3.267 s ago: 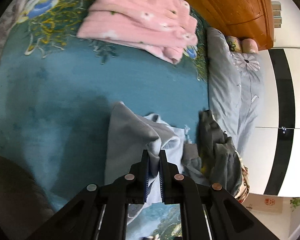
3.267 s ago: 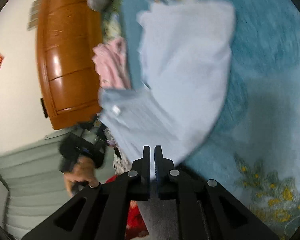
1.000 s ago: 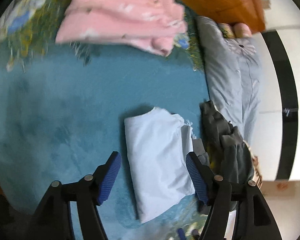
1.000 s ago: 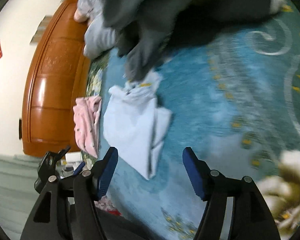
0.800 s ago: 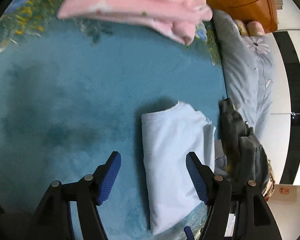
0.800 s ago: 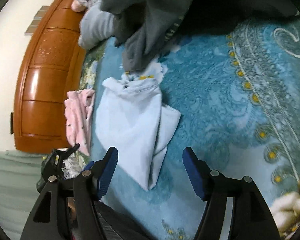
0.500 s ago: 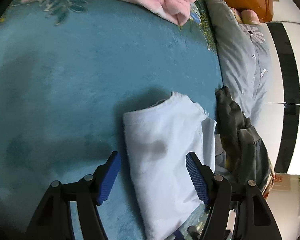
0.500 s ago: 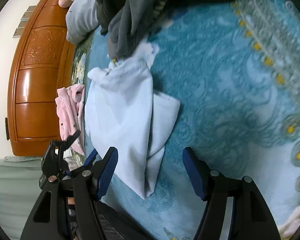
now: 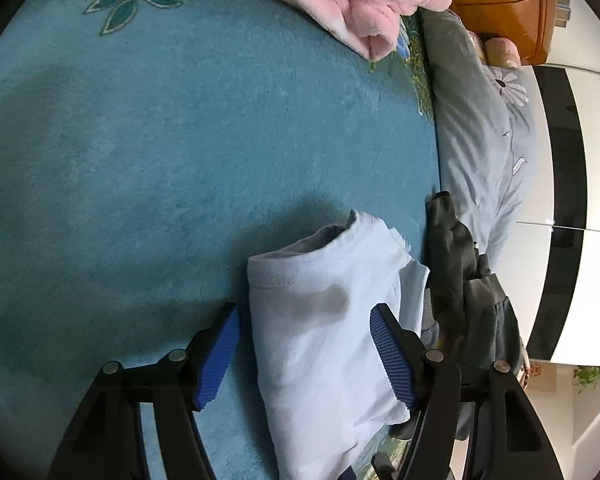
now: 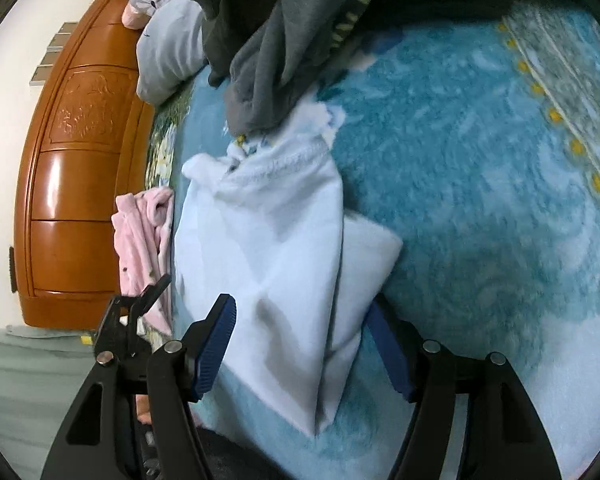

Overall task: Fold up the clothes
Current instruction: 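Position both grippers around the folded light blue shirt bundle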

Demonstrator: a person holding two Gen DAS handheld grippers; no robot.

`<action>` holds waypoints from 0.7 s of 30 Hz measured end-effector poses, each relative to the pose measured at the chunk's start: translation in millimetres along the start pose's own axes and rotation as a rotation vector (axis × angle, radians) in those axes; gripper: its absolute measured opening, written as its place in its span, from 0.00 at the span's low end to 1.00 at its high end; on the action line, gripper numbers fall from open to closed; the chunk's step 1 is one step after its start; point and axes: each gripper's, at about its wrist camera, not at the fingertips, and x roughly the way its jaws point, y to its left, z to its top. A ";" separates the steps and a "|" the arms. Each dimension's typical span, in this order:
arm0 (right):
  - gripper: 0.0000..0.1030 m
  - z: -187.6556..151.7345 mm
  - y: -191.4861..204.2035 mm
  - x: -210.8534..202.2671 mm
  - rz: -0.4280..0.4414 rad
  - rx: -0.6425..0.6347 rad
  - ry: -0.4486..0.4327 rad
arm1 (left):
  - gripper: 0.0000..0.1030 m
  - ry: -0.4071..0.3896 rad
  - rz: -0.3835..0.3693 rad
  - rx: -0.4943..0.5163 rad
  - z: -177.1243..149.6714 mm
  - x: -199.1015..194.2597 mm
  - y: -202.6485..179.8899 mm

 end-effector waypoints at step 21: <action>0.48 -39.5 -11.0 21.9 0.102 0.112 0.059 | 0.68 -0.018 -0.031 -0.018 5.8 -1.3 -0.8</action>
